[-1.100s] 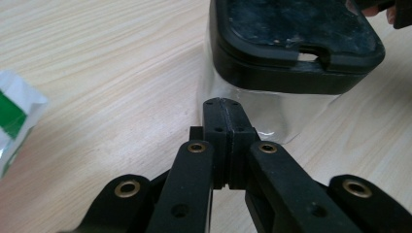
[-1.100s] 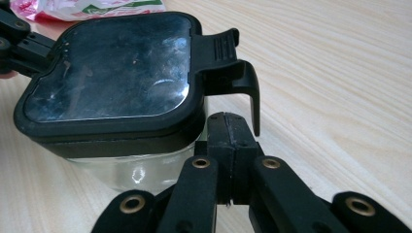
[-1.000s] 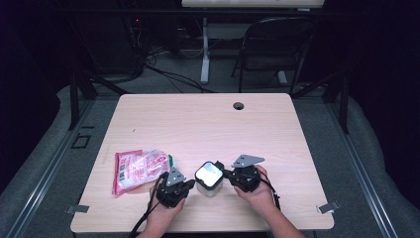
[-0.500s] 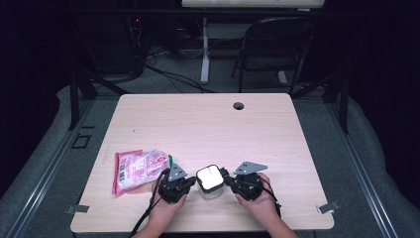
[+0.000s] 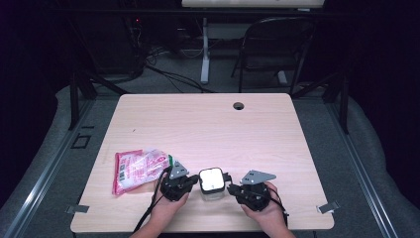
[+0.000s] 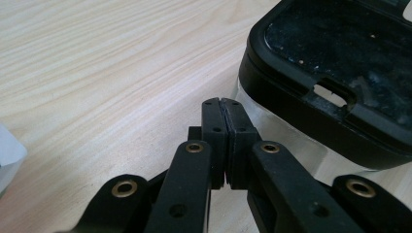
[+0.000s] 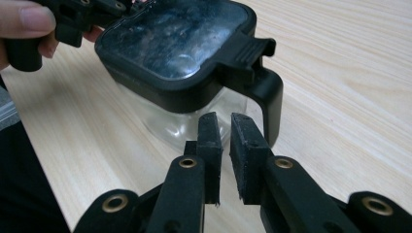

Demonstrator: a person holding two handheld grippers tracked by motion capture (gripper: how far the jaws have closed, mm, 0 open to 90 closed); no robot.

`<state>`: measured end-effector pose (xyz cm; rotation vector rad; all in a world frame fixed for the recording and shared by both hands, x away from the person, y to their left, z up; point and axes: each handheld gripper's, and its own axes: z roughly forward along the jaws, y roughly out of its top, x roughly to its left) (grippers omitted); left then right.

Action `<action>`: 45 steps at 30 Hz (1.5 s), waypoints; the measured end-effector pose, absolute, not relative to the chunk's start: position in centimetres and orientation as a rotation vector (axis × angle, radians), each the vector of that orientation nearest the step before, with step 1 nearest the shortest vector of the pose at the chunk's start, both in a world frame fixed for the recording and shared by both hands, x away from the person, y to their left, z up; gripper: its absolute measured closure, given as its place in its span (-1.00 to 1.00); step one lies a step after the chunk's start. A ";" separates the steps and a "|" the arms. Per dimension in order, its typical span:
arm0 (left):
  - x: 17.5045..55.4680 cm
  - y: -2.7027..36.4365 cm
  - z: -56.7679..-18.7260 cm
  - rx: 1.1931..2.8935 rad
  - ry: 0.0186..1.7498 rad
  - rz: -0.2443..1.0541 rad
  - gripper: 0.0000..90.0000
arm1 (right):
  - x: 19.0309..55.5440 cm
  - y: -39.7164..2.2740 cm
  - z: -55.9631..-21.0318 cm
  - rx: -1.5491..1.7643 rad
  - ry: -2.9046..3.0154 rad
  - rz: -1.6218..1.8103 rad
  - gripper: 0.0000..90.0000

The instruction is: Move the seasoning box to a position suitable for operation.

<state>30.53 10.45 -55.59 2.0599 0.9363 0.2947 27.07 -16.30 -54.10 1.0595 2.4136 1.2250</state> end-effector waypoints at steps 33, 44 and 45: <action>29.6 10.6 -55.4 2.061 0.958 0.280 0.91 | 28.4 -16.5 -54.9 1.088 2.395 1.187 0.59; 29.9 11.5 -53.9 2.009 0.941 0.302 0.55 | 27.5 -17.0 -53.5 1.089 2.386 1.198 0.35; 29.9 11.6 -53.7 2.010 0.938 0.307 0.52 | 27.5 -17.1 -53.3 1.088 2.385 1.198 0.34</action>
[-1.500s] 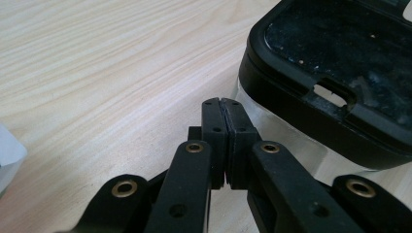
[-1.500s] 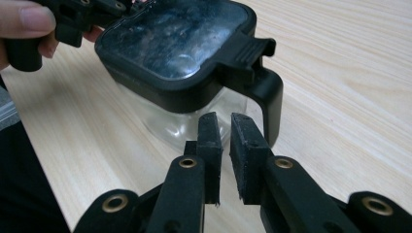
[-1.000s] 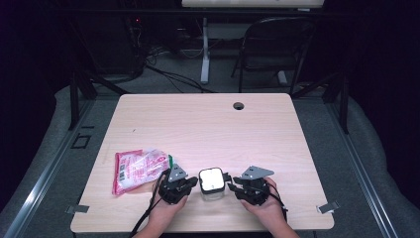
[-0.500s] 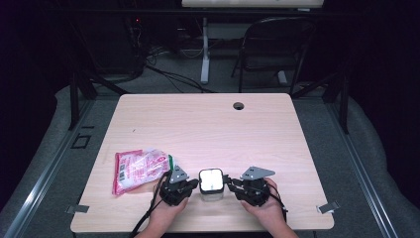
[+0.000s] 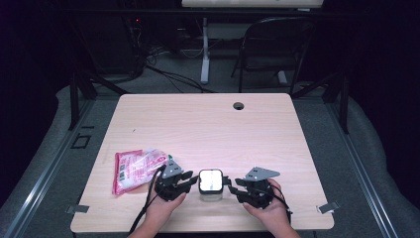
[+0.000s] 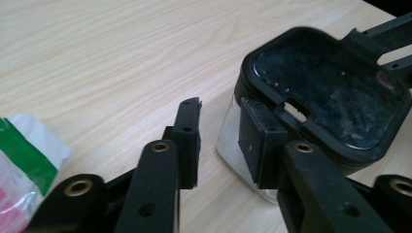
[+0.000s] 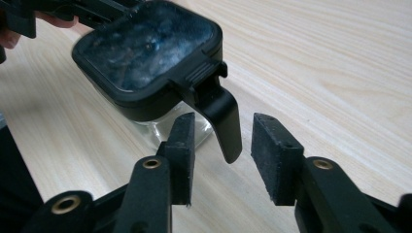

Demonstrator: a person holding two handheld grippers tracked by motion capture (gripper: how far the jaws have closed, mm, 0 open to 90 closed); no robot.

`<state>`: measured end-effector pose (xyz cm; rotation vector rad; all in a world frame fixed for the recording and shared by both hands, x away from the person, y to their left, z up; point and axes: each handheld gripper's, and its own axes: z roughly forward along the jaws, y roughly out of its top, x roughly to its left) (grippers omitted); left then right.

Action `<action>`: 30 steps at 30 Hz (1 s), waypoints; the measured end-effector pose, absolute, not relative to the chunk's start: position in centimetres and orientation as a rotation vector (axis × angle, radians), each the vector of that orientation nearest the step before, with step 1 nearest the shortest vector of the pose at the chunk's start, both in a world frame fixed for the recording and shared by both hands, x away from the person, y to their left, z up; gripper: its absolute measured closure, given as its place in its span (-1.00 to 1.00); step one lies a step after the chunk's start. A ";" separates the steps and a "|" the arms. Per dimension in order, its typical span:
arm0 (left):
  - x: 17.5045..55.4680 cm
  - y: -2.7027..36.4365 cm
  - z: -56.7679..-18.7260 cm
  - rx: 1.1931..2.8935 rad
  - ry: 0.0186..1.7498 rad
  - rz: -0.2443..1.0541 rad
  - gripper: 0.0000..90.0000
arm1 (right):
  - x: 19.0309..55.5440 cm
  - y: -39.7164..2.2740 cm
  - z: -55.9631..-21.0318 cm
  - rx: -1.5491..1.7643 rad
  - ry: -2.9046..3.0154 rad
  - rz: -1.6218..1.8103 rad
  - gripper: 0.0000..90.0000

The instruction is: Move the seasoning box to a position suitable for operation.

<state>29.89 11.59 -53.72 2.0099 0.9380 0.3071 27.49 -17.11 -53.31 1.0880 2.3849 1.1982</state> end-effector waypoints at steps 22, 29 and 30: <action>30.4 13.9 -50.6 1.961 0.933 0.313 0.22 | 28.4 -17.4 -49.1 1.107 2.283 1.263 0.30; 30.4 14.4 -49.5 1.969 0.915 0.273 0.34 | 29.5 -15.9 -47.8 1.132 2.376 1.228 0.46; 30.4 14.4 -49.4 1.977 0.918 0.278 0.34 | 29.7 -15.7 -47.8 1.134 2.388 1.226 0.47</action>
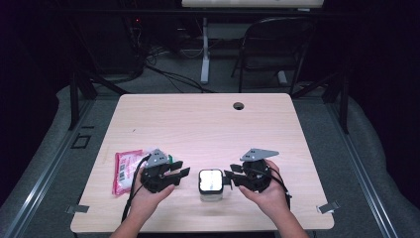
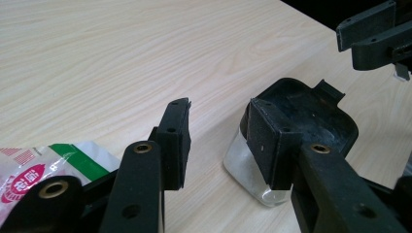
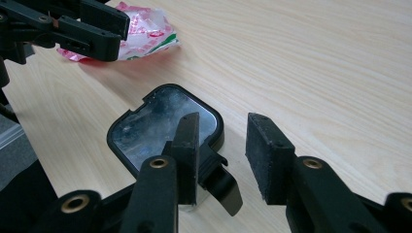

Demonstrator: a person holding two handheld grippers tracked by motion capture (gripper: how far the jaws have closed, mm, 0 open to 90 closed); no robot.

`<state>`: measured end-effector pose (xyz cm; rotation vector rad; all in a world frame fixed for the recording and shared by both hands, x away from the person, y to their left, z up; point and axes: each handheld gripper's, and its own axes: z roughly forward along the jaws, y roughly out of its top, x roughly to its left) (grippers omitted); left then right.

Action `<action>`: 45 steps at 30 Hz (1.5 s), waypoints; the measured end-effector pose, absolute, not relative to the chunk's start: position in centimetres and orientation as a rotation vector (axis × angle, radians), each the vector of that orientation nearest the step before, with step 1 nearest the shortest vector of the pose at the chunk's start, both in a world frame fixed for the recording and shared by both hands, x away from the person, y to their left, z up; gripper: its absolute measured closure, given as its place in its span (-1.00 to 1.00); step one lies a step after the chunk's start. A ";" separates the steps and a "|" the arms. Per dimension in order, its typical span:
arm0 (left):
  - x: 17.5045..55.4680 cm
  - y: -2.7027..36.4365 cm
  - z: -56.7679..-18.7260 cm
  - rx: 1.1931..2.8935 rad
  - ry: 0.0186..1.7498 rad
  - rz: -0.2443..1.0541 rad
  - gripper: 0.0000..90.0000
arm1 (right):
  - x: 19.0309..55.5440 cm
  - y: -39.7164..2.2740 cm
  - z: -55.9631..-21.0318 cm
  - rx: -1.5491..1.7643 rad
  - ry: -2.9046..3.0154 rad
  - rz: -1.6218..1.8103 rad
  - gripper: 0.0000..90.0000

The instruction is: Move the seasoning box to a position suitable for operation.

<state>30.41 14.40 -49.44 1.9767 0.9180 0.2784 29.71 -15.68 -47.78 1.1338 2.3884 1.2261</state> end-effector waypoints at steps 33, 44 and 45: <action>29.7 12.7 -51.0 2.112 0.851 0.186 0.82 | 29.6 -14.6 -49.4 1.141 2.456 1.172 0.98; 29.6 12.1 -51.5 2.163 0.837 0.158 0.94 | 29.4 -14.7 -49.6 1.148 2.442 1.195 0.99; 29.5 12.0 -51.6 2.166 0.837 0.155 0.95 | 29.4 -14.7 -49.6 1.144 2.444 1.190 0.99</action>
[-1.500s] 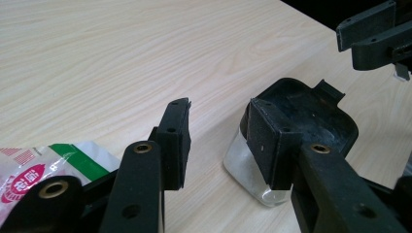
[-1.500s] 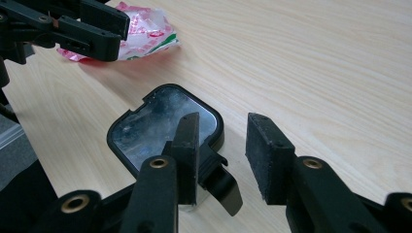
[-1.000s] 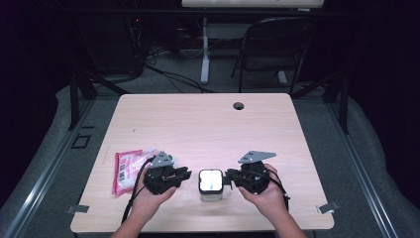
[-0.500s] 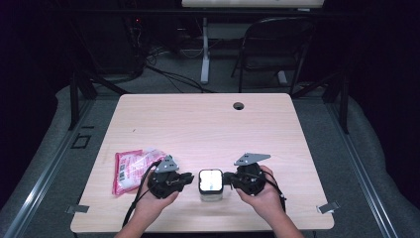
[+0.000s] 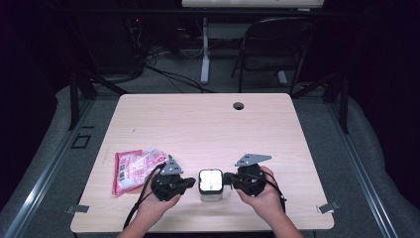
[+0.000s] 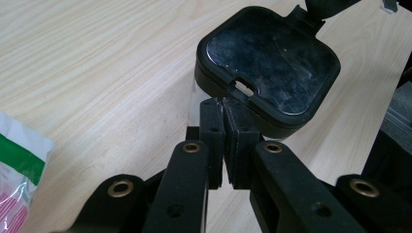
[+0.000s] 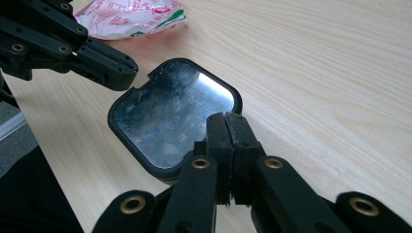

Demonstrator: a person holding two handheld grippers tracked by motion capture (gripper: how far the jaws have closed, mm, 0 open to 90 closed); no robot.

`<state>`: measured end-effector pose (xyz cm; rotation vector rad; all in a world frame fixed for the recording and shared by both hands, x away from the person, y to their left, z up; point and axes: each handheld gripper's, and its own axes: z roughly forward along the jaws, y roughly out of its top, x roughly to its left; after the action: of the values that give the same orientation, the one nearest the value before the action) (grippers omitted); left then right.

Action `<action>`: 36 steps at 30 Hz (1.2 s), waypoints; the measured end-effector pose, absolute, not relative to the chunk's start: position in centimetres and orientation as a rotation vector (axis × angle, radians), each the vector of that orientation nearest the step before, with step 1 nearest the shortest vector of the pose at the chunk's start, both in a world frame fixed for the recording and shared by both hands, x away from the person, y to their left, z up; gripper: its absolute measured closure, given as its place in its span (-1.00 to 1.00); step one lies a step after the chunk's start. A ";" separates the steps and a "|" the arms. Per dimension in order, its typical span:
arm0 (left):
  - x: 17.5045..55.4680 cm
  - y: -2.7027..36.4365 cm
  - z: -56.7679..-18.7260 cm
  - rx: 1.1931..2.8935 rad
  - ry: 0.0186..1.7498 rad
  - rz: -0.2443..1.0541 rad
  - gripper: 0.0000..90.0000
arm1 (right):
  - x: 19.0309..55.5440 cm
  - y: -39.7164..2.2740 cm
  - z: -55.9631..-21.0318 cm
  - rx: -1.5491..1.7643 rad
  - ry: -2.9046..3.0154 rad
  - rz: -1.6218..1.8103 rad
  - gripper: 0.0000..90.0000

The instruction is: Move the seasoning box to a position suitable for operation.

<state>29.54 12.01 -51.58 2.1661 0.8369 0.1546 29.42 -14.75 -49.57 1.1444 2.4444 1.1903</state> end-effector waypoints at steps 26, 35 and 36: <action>29.3 11.5 -51.7 2.207 0.787 0.108 1.00 | 29.3 -14.5 -49.8 1.145 2.468 1.213 0.97; 29.3 11.4 -51.7 2.203 0.791 0.112 0.99 | 29.2 -14.5 -49.7 1.149 2.451 1.207 0.94; 29.3 11.5 -51.7 2.204 0.790 0.111 0.98 | 29.2 -14.6 -49.6 1.153 2.440 1.202 0.94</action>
<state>29.30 11.45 -51.67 2.2038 0.7899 0.1111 29.23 -14.59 -49.63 1.1532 2.4398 1.2020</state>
